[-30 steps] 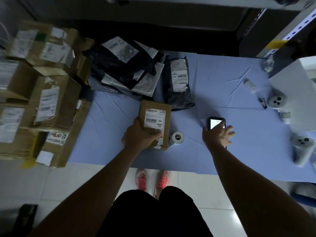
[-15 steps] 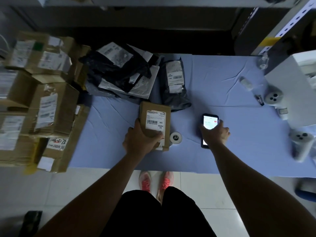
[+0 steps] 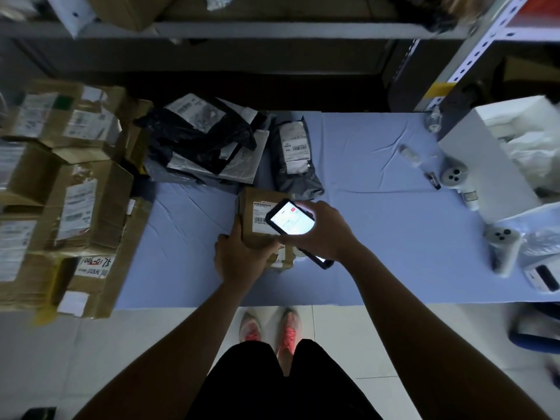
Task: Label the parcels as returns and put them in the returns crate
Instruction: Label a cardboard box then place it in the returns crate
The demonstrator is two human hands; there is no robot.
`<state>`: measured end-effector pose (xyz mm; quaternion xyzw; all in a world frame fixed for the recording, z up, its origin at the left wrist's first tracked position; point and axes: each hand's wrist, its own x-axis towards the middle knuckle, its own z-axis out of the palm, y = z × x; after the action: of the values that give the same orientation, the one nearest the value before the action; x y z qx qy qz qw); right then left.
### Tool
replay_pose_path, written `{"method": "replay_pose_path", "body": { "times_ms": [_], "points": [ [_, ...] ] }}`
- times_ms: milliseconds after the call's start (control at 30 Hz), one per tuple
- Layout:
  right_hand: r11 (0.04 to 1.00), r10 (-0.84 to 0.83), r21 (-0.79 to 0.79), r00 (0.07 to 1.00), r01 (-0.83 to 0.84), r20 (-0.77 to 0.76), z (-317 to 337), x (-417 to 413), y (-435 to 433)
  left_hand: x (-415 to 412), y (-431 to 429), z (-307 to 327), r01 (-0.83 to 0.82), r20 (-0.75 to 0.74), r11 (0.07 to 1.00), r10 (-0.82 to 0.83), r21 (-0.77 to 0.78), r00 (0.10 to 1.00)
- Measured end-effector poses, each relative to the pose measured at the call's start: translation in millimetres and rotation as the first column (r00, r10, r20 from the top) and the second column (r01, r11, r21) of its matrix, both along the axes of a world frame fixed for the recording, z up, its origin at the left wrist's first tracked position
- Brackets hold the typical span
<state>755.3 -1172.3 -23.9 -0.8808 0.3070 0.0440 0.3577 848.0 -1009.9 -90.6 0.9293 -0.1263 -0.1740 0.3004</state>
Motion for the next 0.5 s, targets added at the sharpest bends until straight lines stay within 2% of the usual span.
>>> {"method": "replay_pose_path", "body": {
  "times_ms": [200,500],
  "points": [
    [0.991,0.072,-0.102,0.982,-0.091,-0.174,20.1,-30.2,-8.0,-6.0,-4.4,-2.6,0.001,0.095,1.0,-0.004,0.03,0.995],
    [0.973,0.046,-0.209,0.966,-0.101,-0.254,35.3,-55.0,-21.4,-11.3,-10.1,-2.5,-0.031,0.128,0.998,0.024,0.051,0.991]
  ]
}}
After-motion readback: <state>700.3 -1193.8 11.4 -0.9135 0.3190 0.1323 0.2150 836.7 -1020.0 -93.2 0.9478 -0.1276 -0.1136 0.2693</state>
